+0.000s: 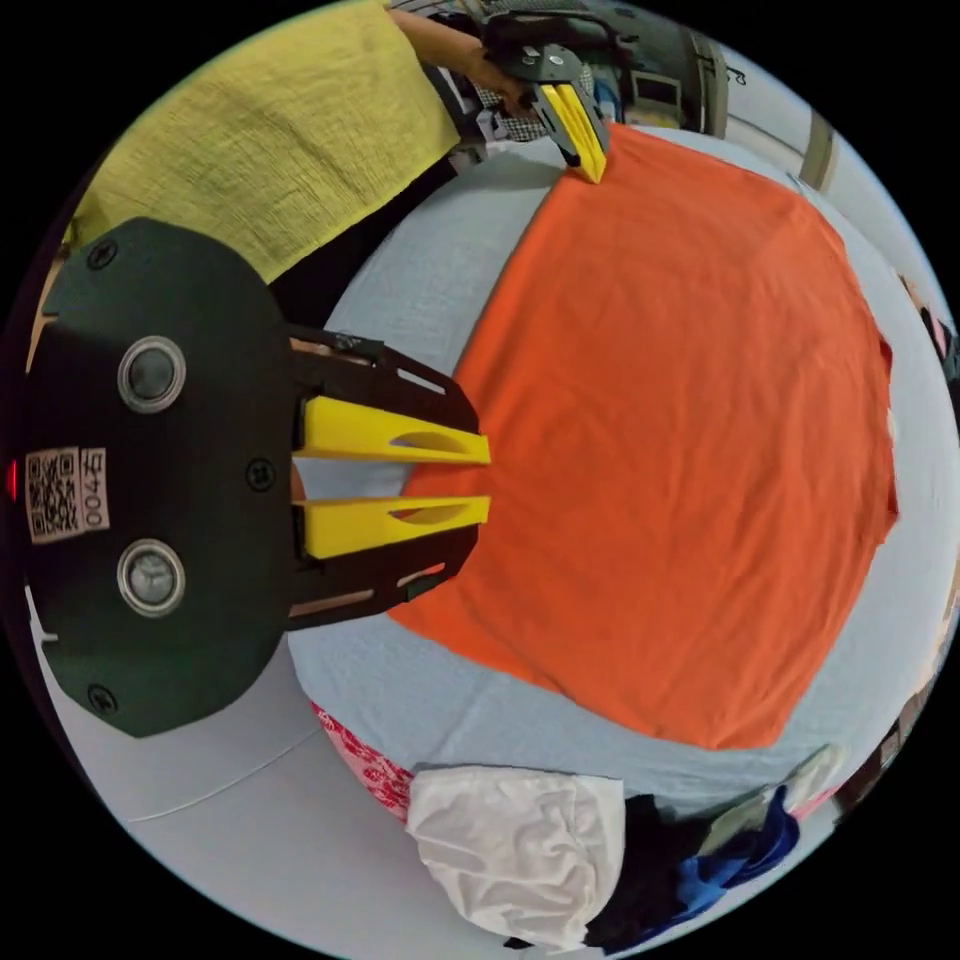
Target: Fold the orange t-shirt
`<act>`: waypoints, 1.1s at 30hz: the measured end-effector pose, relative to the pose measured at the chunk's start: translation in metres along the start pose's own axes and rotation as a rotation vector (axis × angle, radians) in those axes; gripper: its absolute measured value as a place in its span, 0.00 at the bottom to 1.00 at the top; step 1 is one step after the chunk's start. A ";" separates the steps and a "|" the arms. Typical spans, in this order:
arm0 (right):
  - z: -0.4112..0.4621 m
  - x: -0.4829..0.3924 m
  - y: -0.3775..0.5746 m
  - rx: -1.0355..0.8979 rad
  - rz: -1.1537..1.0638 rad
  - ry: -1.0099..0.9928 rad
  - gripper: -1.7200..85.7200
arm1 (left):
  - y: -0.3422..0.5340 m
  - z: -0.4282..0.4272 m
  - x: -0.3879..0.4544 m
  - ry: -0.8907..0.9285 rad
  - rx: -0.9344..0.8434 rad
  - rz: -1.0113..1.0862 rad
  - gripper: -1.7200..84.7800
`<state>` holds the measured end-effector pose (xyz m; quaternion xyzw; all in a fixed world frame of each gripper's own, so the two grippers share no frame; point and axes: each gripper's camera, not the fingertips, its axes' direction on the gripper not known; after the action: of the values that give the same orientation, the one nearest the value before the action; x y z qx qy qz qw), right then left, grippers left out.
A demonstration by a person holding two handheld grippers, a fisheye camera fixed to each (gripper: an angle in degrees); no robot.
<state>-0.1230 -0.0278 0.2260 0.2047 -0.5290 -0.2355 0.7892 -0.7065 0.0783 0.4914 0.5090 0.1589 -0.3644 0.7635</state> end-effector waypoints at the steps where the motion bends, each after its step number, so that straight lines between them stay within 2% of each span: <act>1: -0.010 -0.009 -0.006 0.081 -0.040 -0.004 0.08 | 0.000 -0.002 -0.005 0.019 0.001 -0.008 0.02; 5: -0.058 -0.036 -0.039 0.455 -0.173 -0.006 0.07 | 0.001 -0.012 -0.036 0.143 0.007 -0.028 0.02; 7: -0.065 -0.046 -0.069 0.512 -0.245 0.007 0.08 | 0.001 -0.015 -0.048 0.184 0.012 -0.032 0.02; 10: -0.064 -0.057 -0.133 0.463 -0.313 0.073 0.08 | 0.002 -0.022 -0.060 0.218 0.020 -0.031 0.02; 17: -0.013 -0.041 -0.264 0.315 -0.367 0.067 0.14 | -0.001 -0.037 -0.077 0.240 0.030 -0.019 0.02; 26: 0.058 -0.030 -0.328 0.137 -0.457 0.173 0.14 | -0.009 -0.050 -0.093 0.251 0.016 -0.004 0.03; 33: 0.080 -0.021 -0.325 0.107 -0.526 0.141 0.05 | -0.013 -0.058 -0.104 0.268 0.018 0.000 0.02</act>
<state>-0.2546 -0.2833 0.0532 0.3922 -0.4132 -0.3891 0.7239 -0.7797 0.1683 0.5219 0.5598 0.2560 -0.2945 0.7310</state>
